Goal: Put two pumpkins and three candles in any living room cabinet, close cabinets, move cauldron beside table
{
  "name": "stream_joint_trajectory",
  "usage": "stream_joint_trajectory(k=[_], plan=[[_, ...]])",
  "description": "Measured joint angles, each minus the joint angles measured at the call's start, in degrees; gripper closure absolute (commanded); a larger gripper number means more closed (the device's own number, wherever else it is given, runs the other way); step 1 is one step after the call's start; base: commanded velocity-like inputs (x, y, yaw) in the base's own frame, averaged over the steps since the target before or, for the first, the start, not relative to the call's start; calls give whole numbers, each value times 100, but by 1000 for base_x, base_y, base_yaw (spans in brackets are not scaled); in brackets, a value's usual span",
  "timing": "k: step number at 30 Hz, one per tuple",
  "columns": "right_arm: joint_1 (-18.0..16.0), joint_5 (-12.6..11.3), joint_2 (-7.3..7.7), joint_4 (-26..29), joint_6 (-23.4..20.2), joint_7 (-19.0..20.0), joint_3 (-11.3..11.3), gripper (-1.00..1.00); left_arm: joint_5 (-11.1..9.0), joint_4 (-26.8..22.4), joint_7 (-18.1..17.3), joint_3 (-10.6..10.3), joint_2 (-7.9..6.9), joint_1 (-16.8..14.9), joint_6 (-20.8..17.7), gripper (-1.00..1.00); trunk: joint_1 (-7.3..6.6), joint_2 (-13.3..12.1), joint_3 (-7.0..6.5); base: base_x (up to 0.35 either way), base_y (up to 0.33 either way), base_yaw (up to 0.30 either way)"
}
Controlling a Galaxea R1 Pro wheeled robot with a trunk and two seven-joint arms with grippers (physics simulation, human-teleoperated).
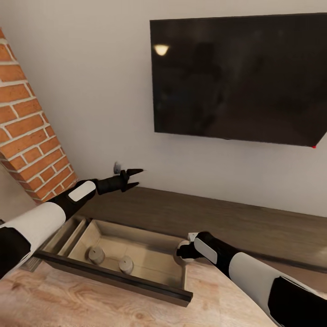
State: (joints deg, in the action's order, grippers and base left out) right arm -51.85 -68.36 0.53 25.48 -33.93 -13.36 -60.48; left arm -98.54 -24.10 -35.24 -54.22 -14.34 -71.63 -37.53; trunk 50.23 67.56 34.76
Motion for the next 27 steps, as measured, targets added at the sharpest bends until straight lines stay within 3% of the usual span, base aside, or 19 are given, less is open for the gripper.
stream_joint_trajectory(k=[8, 14, 21, 27], plan=[[0, -2, 0, 1, 7, 1, 2, 100, 0, -36, 5, 0, 2, 0, 2, -100, -176, -321, -144, 0, 0, 84], [0, -1, 0, 0, 5, 9, 2, 100, 17, -57, -17, -8, 2, 2, 64, -100, -176, -322, -144, 15, 16, -43], [0, -1, 1, -1, 8, 9, 9, 100, 10, -55, -26, -9, 16, 9, 86, -100, -176, -322, -144, 178, 239, -8], [0, -6, 8, -7, 9, 9, 21, 100, 21, -60, -21, -13, 75, 9, 87, -100, -176, -322, -151, 196, 273, -179]])
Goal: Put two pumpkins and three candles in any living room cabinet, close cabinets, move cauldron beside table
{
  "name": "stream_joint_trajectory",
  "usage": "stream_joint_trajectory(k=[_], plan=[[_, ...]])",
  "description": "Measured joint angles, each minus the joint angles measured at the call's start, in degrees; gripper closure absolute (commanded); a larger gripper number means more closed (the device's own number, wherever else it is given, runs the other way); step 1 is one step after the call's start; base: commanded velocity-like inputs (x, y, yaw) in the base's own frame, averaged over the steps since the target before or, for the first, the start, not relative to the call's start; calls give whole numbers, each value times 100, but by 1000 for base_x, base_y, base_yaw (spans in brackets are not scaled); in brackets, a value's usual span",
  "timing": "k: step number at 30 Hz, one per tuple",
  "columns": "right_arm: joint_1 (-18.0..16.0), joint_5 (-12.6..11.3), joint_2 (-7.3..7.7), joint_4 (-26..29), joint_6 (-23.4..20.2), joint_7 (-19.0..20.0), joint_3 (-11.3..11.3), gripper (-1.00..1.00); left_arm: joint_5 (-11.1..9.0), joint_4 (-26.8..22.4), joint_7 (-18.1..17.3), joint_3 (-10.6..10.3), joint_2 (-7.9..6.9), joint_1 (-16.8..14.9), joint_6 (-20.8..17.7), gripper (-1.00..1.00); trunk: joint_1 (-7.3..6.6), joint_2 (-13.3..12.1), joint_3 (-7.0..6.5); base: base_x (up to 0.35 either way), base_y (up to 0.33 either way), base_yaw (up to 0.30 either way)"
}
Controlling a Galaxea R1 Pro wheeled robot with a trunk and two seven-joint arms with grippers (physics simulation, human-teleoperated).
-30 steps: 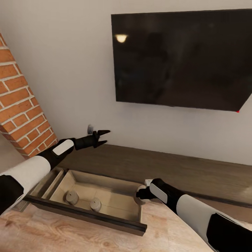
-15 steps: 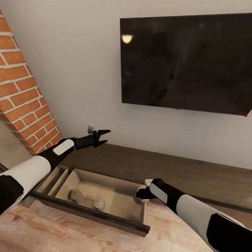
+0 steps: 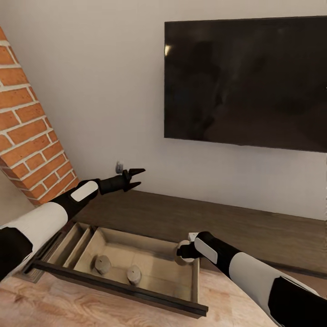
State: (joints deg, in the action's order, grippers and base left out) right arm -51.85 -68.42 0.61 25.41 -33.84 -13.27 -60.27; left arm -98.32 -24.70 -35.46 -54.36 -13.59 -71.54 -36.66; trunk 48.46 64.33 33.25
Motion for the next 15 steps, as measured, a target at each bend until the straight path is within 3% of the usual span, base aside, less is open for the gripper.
stream_joint_trajectory(k=[8, 15], plan=[[0, -2, 0, -2, 8, 0, 5, 100, 6, 0, 4, -5, 23, 0, -1, -100, 0, 0, -31, 195, 274, -253], [0, -5, -5, -1, 8, 0, 0, 100, 6, 0, 4, -5, 23, 0, -5, -100, 0, 0, -40, 133, 289, -39]])
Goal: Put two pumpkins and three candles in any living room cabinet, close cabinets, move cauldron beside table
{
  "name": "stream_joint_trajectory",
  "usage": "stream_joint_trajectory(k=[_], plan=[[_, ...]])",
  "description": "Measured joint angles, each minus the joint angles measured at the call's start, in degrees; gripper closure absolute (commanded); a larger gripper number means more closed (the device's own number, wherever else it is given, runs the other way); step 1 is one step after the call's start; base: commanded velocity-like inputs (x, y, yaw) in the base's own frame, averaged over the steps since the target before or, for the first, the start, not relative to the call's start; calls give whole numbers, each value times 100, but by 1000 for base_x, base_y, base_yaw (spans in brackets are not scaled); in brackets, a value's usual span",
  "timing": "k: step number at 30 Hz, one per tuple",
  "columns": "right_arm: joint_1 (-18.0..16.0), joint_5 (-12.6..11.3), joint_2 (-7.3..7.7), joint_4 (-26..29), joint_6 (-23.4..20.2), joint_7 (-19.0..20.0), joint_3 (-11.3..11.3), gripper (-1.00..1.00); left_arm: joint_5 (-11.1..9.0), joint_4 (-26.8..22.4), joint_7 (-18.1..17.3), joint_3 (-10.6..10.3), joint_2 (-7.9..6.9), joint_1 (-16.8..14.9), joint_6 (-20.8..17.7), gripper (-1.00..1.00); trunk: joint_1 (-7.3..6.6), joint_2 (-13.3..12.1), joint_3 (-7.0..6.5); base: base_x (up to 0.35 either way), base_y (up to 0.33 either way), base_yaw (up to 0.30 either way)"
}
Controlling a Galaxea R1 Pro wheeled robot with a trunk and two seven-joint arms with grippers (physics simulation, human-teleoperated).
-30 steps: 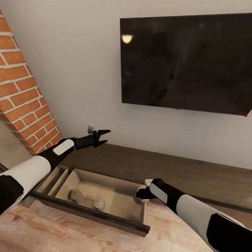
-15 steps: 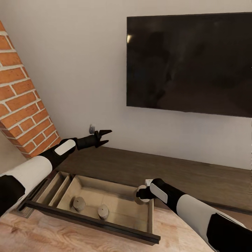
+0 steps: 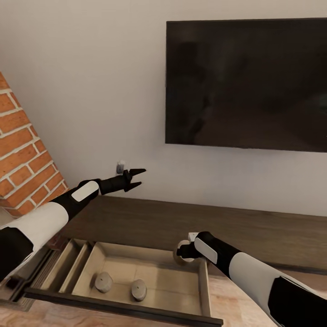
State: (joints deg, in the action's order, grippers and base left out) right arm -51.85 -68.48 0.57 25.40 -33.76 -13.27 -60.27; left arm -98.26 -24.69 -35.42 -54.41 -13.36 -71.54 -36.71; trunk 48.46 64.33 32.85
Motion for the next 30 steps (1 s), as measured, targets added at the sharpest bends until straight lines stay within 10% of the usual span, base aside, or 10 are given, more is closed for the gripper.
stream_joint_trajectory(k=[8, 16, 23, 30], plan=[[0, 9, -11, -49, 2, -7, -17, 100, 12, 0, 0, 0, 39, 0, 6, -100, 0, 0, 0, 103, 295, 0], [0, 18, -387, -724, 86, -45, -19, 100, 25, 0, 2, -9, 52, 0, 8, -100, 0, 0, 0, 100, 284, 0], [1, 8, -614, -763, 255, -1094, 9, 100, 24, 66, 58, -9, 46, 0, 18, -100, 0, 0, 0, 19, 58, 0], [0, -16, -646, -765, 340, -1269, 24, 100, 27, 22, 42, -9, 44, 0, 38, -100, 0, 0, 0, 1, 2, 0]])
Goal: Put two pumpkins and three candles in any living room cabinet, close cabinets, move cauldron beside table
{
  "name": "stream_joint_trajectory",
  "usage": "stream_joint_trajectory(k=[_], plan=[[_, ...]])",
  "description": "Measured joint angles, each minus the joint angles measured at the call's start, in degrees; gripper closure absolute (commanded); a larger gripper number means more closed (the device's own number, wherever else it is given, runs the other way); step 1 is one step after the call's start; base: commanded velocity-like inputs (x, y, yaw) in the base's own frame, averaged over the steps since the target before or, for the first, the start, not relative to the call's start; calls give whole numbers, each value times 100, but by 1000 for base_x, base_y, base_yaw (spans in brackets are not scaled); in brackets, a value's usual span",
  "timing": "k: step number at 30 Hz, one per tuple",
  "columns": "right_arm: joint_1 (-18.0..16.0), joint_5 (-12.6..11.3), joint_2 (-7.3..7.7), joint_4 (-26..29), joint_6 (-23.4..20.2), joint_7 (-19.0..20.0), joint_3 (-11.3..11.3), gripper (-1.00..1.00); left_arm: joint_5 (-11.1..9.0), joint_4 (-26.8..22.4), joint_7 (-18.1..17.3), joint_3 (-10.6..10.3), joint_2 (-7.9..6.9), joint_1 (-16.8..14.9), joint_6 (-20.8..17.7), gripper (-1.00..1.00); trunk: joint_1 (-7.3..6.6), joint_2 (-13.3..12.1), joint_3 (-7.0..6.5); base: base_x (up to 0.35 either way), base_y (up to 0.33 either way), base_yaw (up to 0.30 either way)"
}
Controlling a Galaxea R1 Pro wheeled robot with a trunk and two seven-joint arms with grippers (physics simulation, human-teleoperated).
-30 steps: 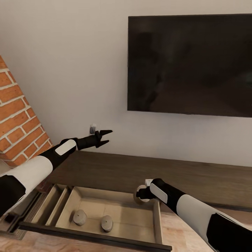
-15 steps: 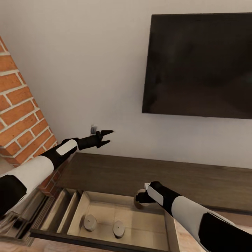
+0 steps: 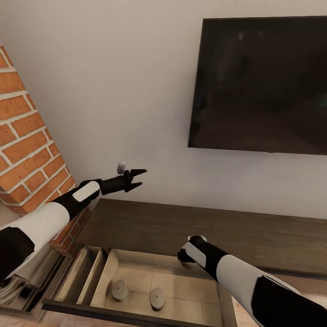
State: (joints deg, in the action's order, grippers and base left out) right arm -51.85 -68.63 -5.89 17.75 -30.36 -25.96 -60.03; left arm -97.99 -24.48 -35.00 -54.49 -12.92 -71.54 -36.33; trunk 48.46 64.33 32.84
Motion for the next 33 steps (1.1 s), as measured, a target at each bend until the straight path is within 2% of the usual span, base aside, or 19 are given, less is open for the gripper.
stream_joint_trajectory(k=[9, 33], plan=[[-1, -22, 58, 10, -3, 6, 19, 100, -50, -19, -33, 26, -28, 0, -55, -100, 0, 0, 0, 0, 0, 0], [-1, -2, 58, 69, 39, 284, 14, 100, -53, -12, -33, 17, 131, 0, -23, -100, 0, 0, 0, 0, 0, 0]])
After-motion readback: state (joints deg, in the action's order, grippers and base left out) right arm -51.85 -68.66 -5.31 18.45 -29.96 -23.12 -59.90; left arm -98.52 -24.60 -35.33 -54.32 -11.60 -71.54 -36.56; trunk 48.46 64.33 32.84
